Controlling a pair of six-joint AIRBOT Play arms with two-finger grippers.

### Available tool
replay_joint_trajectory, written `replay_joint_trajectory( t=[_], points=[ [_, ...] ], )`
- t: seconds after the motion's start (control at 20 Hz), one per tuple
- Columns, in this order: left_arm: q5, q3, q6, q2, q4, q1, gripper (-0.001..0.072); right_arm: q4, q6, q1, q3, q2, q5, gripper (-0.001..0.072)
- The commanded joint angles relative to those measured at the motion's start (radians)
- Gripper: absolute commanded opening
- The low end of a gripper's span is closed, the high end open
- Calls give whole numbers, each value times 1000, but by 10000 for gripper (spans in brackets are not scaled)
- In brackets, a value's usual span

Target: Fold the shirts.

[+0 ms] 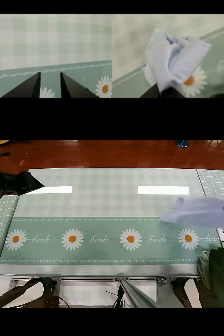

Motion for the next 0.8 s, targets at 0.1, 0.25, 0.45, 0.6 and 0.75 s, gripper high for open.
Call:
replay_joint_trajectory(
  t=[0.1,0.25,0.45,0.6,0.75],
  points=[
    [27,0,3,-95,-4,-7,316,-289,24,-378,74,14,300,19],
    [98,0,4,-145,-4,-7,316,-392,45,-494,74,14,386,19],
    [228,0,32,-195,-4,-5,316,-509,42,-541,74,18,399,19],
    [296,0,58,-211,-3,1,315,-666,43,-541,74,18,413,19],
    [336,0,111,-211,0,1,315,-799,42,-541,74,18,412,20]
  ],
)
